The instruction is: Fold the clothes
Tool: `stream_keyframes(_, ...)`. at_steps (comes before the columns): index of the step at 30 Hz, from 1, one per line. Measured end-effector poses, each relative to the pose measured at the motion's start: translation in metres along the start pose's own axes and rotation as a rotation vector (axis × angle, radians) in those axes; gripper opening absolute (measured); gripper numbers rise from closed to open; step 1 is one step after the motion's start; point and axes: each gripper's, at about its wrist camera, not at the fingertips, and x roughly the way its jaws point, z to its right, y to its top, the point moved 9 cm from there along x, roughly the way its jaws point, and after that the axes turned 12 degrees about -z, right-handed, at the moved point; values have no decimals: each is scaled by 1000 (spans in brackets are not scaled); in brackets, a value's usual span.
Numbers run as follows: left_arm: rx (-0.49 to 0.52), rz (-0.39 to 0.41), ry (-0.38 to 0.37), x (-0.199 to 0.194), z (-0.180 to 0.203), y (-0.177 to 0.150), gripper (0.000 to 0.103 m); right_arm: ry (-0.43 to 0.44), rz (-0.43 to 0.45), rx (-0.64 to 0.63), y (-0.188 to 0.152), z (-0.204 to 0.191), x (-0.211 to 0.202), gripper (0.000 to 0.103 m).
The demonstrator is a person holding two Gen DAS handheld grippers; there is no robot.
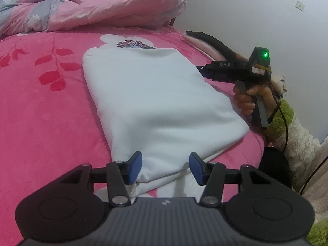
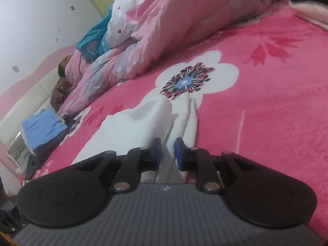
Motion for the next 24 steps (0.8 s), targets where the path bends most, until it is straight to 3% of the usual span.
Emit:
stream_keyframes(3,0,2,2,1,0,0,52,-42,-12,6,0,6,1,15)
stream_keyframes(11,28,0,27,2,4,0,53,-24,-52,7,4,6,23,15)
stream_keyframes(16,18,5,34,2,5,-1,53,-18,-13,40,6,8,19,5)
stream_keyframes(24,73,-10,83,5,11,2,53,-39,40,49,6,8,9,3)
